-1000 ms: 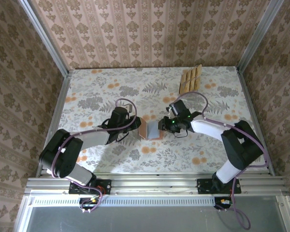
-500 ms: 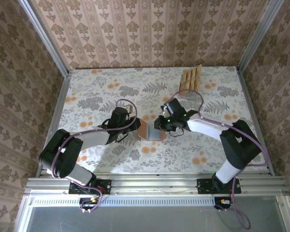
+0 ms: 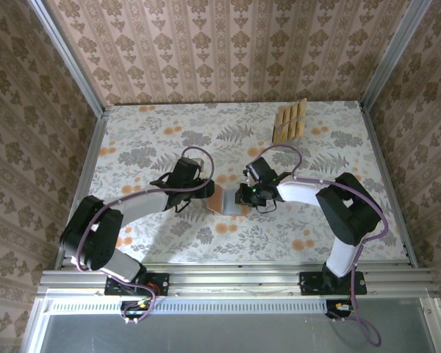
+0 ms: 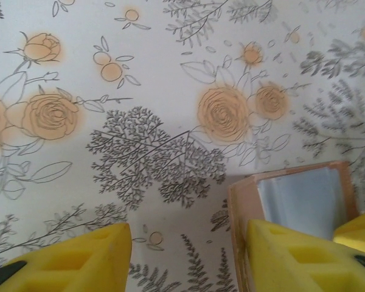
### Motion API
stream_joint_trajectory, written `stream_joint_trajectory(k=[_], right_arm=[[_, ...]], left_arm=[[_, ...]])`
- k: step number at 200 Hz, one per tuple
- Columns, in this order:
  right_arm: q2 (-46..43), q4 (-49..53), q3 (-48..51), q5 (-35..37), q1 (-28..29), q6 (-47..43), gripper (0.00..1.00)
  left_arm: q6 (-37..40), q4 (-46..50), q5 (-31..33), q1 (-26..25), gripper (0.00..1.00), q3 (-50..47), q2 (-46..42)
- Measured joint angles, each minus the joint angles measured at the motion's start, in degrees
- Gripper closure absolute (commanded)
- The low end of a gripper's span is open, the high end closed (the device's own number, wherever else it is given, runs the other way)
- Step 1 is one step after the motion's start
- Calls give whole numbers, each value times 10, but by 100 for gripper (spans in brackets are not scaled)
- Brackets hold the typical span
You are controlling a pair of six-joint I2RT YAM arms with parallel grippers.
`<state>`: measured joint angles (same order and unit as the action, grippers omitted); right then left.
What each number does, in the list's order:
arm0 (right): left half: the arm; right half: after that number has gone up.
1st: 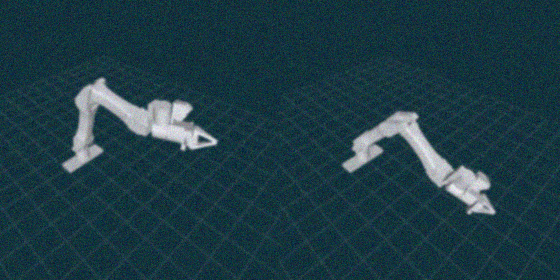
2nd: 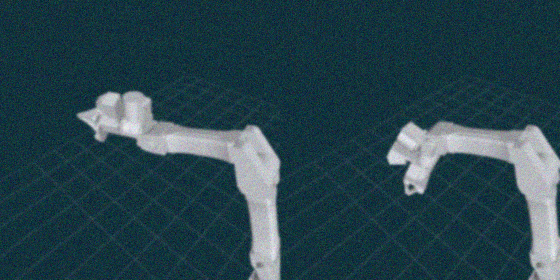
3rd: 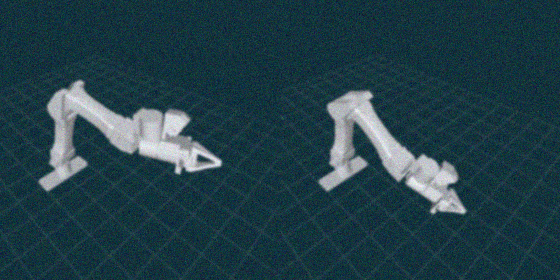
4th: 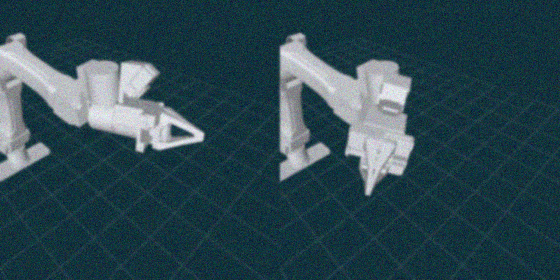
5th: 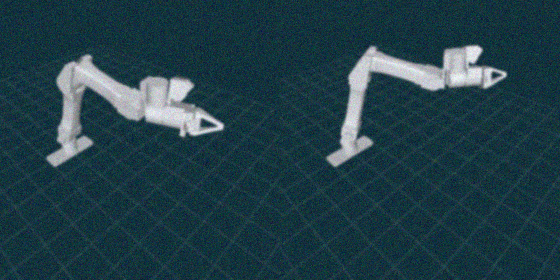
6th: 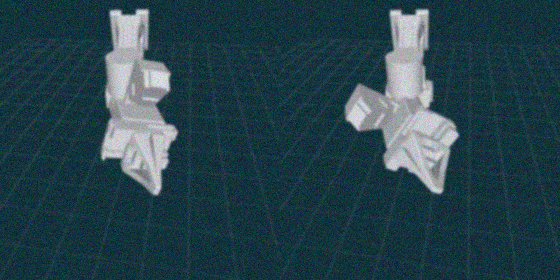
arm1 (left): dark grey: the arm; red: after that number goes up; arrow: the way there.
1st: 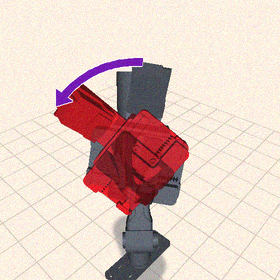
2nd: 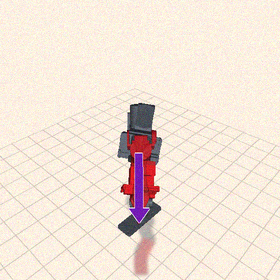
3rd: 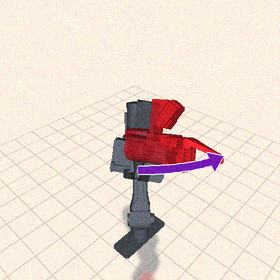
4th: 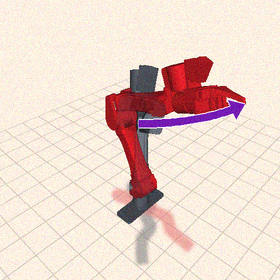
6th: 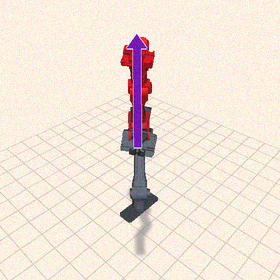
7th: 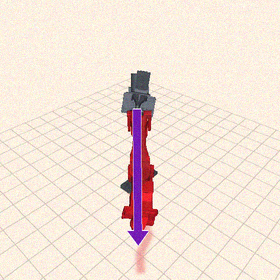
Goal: Put the credit cards into the card holder
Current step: Open the card holder at the center of the table.
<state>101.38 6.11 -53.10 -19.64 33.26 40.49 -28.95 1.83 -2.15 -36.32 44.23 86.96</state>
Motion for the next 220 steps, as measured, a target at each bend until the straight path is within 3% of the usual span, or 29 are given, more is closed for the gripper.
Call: stream_joint_trajectory(k=[75,147,169,194,220], right_arm=[[12,-41,13,-2,0,5,85],[10,-29,5,-2,-1,6,83],[-4,18,-21,-2,-7,-4,74],[-37,78,-84,7,-34,-19,55],[-72,123,-168,33,-81,-42,37]], left_arm=[[24,44,75,-30,47,11,68],[24,43,86,-34,43,12,68],[24,53,84,-34,34,12,60],[23,66,83,-33,1,13,37],[17,75,78,-30,0,29,8]])
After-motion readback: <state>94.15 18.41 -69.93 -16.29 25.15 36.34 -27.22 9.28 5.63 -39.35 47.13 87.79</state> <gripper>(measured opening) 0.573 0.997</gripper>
